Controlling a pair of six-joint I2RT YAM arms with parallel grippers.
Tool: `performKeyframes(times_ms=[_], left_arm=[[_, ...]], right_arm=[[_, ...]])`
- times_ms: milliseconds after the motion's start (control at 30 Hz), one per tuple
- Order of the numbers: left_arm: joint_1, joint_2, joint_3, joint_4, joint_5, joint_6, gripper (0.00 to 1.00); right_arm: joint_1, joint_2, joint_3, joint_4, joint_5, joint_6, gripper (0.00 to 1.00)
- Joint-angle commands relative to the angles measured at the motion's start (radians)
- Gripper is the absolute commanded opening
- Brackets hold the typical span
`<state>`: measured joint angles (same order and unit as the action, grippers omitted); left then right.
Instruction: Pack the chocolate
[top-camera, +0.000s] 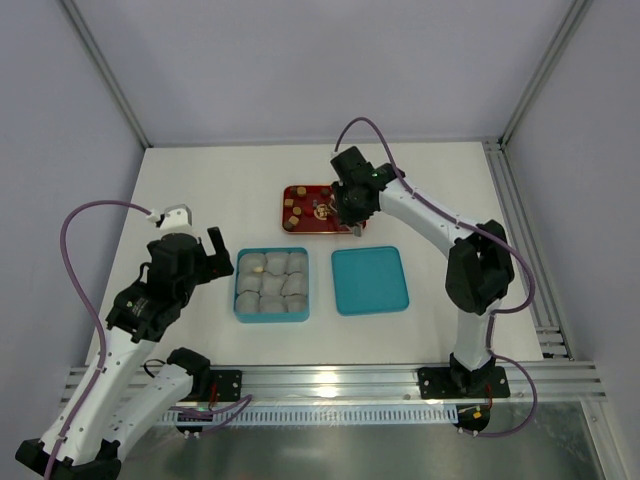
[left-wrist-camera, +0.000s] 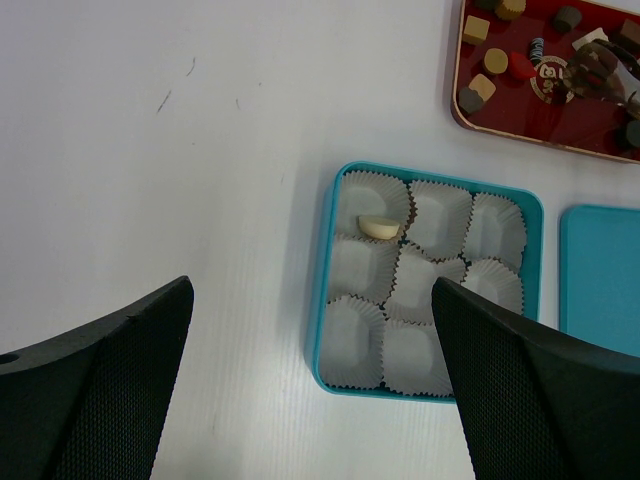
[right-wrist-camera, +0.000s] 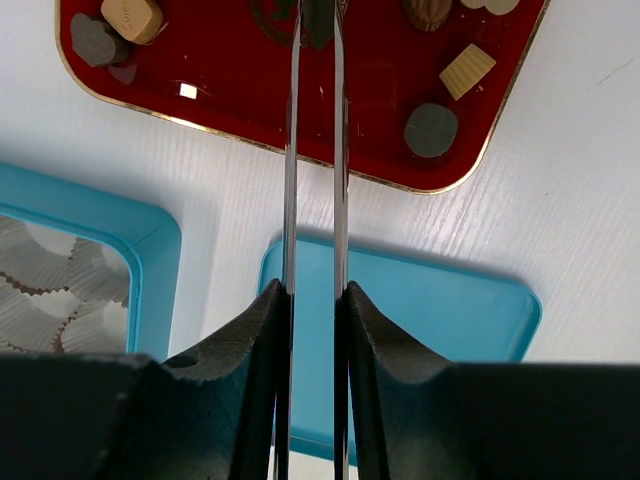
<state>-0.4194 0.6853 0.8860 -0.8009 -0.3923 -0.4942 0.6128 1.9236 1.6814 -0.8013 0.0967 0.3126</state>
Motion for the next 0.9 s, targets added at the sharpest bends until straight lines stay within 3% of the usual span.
performKeyframes(times_ms=[0, 400, 867], left_arm=[[-0.004, -0.003, 0.01, 0.022, 0.001, -0.007, 1.0], [-0.002, -0.007, 0.01, 0.022, 0.003, -0.006, 1.0], [-0.002, -0.007, 0.008, 0.022, 0.007, -0.006, 1.0]], right_arm=[[-0.002, -0.095, 0.011, 0.001, -0.008, -0.01, 0.29], [0.019, -0.162, 0.009, -0.033, -0.032, -0.007, 0.28], [0.246, -0.287, -0.011, -0.104, -0.023, 0.057, 0.28]])
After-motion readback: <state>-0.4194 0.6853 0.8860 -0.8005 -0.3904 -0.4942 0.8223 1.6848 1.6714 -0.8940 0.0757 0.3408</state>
